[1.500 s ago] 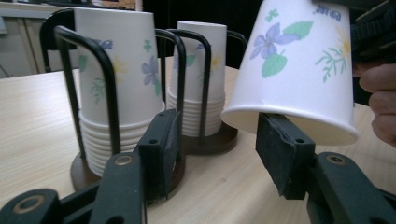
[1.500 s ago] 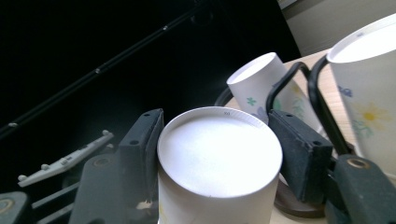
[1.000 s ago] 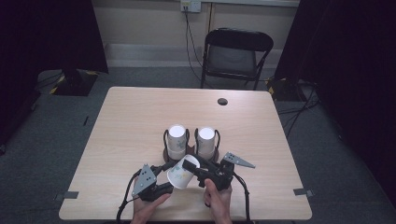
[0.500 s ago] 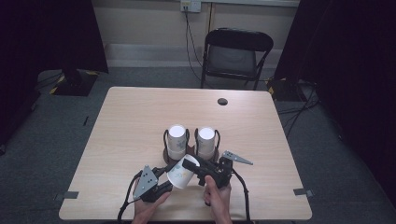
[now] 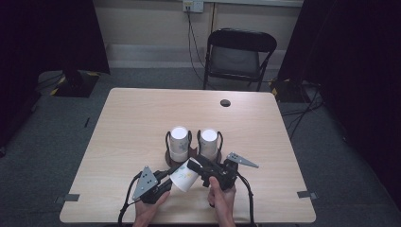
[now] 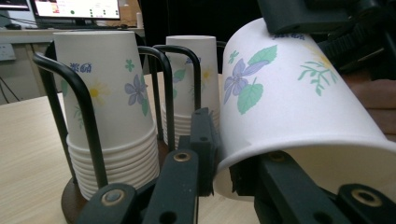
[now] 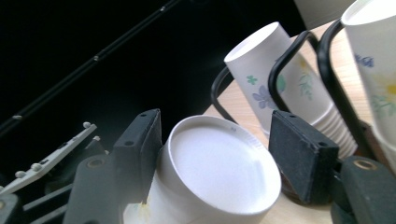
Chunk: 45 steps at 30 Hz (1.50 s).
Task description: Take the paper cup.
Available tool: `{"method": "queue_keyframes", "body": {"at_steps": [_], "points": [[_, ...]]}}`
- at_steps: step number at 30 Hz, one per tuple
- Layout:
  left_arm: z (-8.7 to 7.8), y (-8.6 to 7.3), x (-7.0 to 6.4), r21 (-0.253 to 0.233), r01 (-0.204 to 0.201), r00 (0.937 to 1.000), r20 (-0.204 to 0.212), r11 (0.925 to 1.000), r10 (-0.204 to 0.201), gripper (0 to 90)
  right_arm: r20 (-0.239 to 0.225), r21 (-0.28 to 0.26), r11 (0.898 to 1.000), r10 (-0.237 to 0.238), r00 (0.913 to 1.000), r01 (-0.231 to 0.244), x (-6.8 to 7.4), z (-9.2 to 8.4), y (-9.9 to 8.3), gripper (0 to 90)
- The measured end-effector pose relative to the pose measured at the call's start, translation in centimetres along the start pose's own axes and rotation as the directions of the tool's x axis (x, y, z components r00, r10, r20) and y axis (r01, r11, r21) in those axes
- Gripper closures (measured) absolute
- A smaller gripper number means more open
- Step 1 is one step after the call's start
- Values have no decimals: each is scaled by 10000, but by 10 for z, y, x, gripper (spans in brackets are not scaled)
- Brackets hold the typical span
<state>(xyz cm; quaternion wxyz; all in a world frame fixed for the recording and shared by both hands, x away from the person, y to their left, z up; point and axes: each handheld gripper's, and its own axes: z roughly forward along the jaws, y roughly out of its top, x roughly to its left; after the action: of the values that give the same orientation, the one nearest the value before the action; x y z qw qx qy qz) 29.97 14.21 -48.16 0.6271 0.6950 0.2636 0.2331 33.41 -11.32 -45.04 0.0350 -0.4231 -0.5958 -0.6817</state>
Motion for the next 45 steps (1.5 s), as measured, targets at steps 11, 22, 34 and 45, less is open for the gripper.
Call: {"method": "queue_keyframes", "body": {"at_steps": [11, 22, 34, 45], "points": [[2, -1, 0, 536, -218, 9970, 755, 9983, 177, 859, 524, 261, 9980, -595, 9969, 582, -2, -3, 3, 326], [-1, 2, 9, 699, -42, 9967, 816, 9975, -15, 858, 491, 236, 9920, -1252, 9909, 1242, 1, -6, 6, 347], [-2, 11, 19, 1233, -180, 9968, 792, 9922, 83, 857, 648, 40, 9784, -2066, 9763, 2068, 4, -17, 6, 347], [-4, 16, 26, 1548, 308, 9961, 765, 9875, -430, 855, 1272, 318, 9598, -2806, 9514, 2788, 5, -29, 5, 347]]}}
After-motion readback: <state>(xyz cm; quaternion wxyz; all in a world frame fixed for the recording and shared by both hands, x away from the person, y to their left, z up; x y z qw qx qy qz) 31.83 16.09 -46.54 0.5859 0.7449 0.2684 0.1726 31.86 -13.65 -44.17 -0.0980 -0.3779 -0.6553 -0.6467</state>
